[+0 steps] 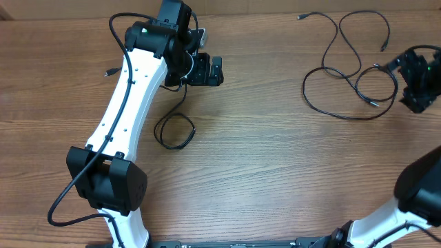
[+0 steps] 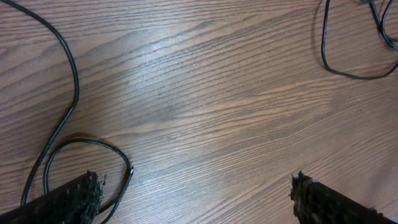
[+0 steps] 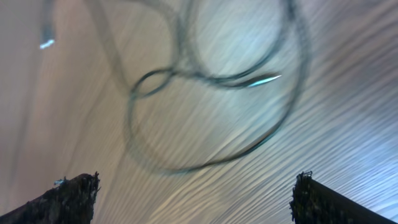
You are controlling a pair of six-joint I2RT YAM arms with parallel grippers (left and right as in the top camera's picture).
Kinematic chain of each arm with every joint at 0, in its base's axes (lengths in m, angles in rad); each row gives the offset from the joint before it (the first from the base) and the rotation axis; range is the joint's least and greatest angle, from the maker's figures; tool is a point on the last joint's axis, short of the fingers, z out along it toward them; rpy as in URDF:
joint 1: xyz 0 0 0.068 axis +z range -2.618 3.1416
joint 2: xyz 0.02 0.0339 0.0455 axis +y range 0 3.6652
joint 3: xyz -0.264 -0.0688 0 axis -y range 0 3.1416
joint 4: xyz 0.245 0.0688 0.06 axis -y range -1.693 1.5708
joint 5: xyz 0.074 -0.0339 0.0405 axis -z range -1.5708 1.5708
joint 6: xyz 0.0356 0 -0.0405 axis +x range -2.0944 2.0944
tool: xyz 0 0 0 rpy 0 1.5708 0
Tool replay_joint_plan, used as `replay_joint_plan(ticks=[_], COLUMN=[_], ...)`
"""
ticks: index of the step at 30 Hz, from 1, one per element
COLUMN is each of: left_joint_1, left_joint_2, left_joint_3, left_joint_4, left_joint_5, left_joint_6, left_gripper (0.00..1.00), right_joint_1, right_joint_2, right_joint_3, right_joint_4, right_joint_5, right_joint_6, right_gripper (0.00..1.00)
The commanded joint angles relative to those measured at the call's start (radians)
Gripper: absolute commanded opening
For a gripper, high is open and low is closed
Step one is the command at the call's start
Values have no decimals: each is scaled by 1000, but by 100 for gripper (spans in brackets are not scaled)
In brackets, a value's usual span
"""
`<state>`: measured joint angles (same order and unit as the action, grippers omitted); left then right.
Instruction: Untangle cables
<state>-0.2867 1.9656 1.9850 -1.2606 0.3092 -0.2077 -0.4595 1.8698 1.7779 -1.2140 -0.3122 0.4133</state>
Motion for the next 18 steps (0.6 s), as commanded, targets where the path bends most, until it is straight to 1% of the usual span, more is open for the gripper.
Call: replay_joint_plan(ticks=[1, 8, 14, 18], left_joint_1=[-2, -2, -3, -3], left_joint_2=[-7, -7, -7, -7], left_joint_3=[24, 24, 24, 24], left_joint_4=[2, 2, 2, 6], left_joint_5=[-6, -6, -6, -5], left_joint_6=[-10, -10, -10, -10], left_gripper=[100, 100, 100, 100], right_joint_1=[86, 298, 491, 572], right_joint_2=[-34, -29, -28, -27], right_joint_3=[17, 13, 10, 9], right_joint_4=[-23, -31, 64, 101], right_joint_5=[-60, -60, -12, -3], right_joint_6=[-30, -29, -27, -21], right_gripper=[100, 100, 100, 100])
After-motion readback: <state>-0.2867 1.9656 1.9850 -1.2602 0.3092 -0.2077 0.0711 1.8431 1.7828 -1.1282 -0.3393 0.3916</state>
